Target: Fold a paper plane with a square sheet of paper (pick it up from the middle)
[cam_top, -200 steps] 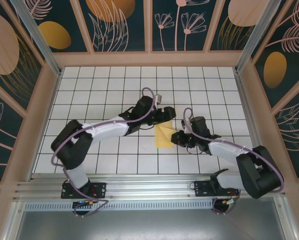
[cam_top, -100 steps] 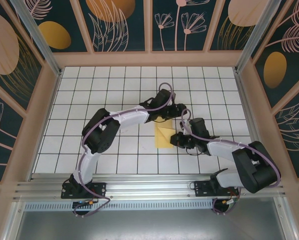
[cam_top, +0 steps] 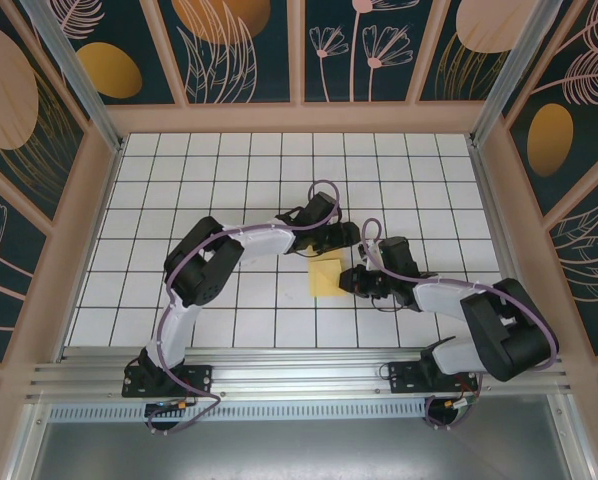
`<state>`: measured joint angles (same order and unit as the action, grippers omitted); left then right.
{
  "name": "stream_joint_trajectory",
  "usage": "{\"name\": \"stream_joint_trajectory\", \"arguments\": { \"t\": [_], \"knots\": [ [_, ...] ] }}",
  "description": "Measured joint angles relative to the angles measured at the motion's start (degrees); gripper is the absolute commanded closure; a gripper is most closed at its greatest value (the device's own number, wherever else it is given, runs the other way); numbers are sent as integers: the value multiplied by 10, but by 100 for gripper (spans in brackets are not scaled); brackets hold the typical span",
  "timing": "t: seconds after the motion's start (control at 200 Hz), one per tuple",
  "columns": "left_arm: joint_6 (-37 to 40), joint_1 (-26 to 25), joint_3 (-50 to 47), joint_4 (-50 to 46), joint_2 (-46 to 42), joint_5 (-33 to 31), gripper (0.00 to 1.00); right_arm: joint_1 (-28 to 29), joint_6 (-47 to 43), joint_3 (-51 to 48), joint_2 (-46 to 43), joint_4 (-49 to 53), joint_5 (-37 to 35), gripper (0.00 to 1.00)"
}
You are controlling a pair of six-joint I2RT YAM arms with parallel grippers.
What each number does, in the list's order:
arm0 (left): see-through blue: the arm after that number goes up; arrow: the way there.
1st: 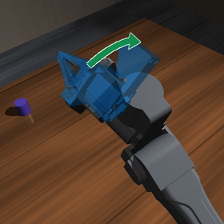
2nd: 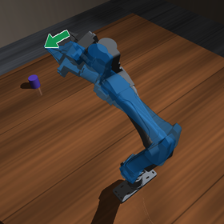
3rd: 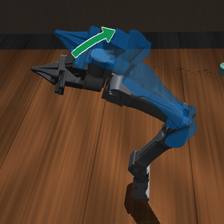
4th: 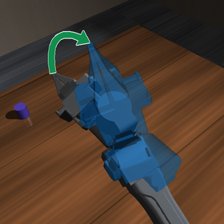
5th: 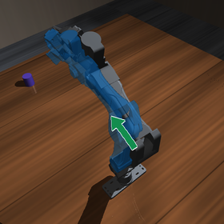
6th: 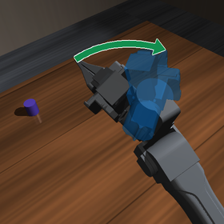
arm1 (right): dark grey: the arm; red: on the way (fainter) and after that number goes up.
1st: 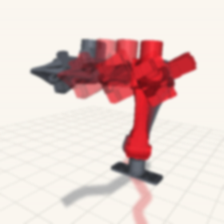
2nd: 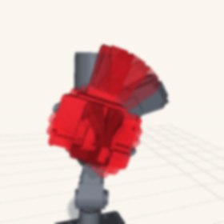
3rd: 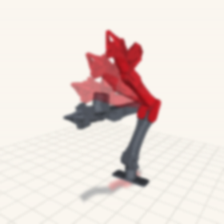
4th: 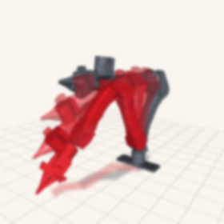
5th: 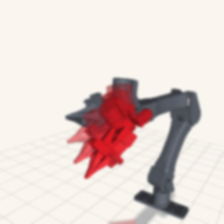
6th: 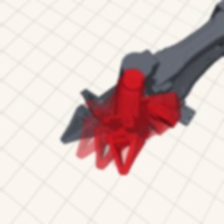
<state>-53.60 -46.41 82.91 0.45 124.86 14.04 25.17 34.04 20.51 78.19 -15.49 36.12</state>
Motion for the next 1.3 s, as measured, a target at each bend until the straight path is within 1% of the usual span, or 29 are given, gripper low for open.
{"name": "stream_joint_trajectory", "arguments": {
  "t": [0.43, 0.601, 0.681, 0.721, 0.836, 0.921, 1.061, 1.176, 1.301],
  "knots": [
    [4, 0, -5, 2, -9, -4, 27, 0, -5, 0, 37, 9, -15, 86],
    [9, 0, -27, -12, -59, -23, 28, 0, -5, 0, 37, 9, -15, 86],
    [7, 0, -61, -6, -106, -31, 32, 0, -5, 0, 37, 9, -15, 86],
    [3, 0, -83, -1, -131, -35, 36, 0, -5, 0, 37, 9, -15, 86],
    [-12, 0, -153, 34, -192, -34, 53, 0, -5, 0, 37, 9, -15, 86],
    [-30, 0, -193, 68, -204, -23, 59, 0, -5, 0, 37, 9, -15, 86],
    [-52, 0, -240, 119, -188, 7, 62, 0, -5, 2, 40, 9, -14, 86],
    [-66, 0, -245, 145, -160, 23, 62, -1, -5, 3, 41, 9, -13, 86],
    [-74, 0, -246, 163, -139, 22, 62, -1, -4, 3, 41, 9, -12, 86]
  ]
}}
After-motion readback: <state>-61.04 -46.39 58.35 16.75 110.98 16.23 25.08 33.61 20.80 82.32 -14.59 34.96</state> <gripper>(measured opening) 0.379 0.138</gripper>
